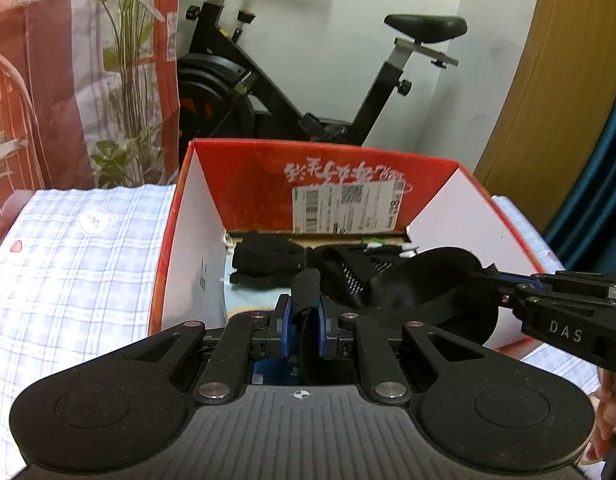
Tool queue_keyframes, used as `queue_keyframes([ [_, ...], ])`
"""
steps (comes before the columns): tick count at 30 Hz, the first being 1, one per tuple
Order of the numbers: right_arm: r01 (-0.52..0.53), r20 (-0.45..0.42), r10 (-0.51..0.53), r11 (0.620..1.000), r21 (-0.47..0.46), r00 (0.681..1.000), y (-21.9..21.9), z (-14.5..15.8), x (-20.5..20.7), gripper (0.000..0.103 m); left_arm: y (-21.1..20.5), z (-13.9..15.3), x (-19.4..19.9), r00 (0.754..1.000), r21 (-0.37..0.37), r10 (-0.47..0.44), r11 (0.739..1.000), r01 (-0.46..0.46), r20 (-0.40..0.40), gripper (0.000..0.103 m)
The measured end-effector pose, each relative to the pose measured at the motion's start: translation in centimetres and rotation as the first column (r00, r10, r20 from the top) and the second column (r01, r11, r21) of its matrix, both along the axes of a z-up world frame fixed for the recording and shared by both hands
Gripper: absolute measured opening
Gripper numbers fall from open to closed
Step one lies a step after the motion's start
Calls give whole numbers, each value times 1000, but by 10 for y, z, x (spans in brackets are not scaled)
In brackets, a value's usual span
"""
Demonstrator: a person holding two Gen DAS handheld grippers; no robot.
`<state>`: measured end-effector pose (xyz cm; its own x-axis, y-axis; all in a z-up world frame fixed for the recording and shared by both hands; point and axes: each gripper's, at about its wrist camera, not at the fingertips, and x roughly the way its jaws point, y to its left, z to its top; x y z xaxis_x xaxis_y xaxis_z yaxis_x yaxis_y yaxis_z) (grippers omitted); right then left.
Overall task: Organize soft objects
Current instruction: 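Lift the black eye mask with the right tool over the red box, then lower the eye mask into the box and open the right tool, then move the right tool to the white plastic pouch and close on it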
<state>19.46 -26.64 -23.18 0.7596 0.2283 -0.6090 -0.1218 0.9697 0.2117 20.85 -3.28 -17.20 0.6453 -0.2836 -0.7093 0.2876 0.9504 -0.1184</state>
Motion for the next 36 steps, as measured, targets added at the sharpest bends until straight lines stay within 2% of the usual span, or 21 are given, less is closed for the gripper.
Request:
queue_keyframes([
  [6, 19, -11, -19, 1000, -5, 1000, -3, -5, 1, 7, 2, 1, 0, 1000, -1, -7, 1000, 7, 7, 15],
  [7, 22, -4, -22, 1000, -19, 1000, -3, -4, 0, 10, 2, 3, -1, 1000, -3, -11, 1000, 11, 16, 20],
  [8, 27, 10, -26, 999, -40, 1000, -2, -3, -3, 16, 3, 6, -1, 1000, -5, -15, 1000, 15, 24, 34],
  [9, 27, 23, -26, 998, -51, 999, -2, -1, -5, 20, 3, 9, -3, 999, -8, -18, 1000, 19, 34, 42],
  [10, 28, 34, -26, 998, -57, 999, -2, 1, -7, 23, 3, 12, -4, 999, -13, -23, 1000, 24, 48, 54],
  [12, 38, 51, -35, 997, -66, 998, -4, 5, -10, 26, 5, 19, -9, 996, -14, -37, 999, 38, 75, 61],
  [14, 40, 67, -35, 996, -79, 997, -6, 10, -14, 36, 5, 26, -14, 995, 5, -44, 999, 44, 89, 70],
  [16, 29, 84, -21, 995, -93, 996, -6, 16, -21, 44, 7, 32, -20, 993, 10, -52, 999, 51, 110, 71],
  [19, 16, 112, -4, 994, -108, 994, -8, 24, -33, 51, 13, 42, -32, 990, 9, -63, 998, 62, 129, 71],
  [26, -25, 158, 41, 995, -99, 987, -4, 34, -74, 73, 33, 52, -76, 987, -9, -88, 996, 90, 138, 72],
  [32, -67, 167, 78, 995, -70, 983, 8, 25, -118, 94, 56, 35, -120, 992, -39, -95, 994, 99, 83, 72],
  [36, -100, 129, 106, 993, -56, 986, 23, 10, -140, 100, 69, 12, -139, 996, -48, -85, 995, 86, 29, 72],
])
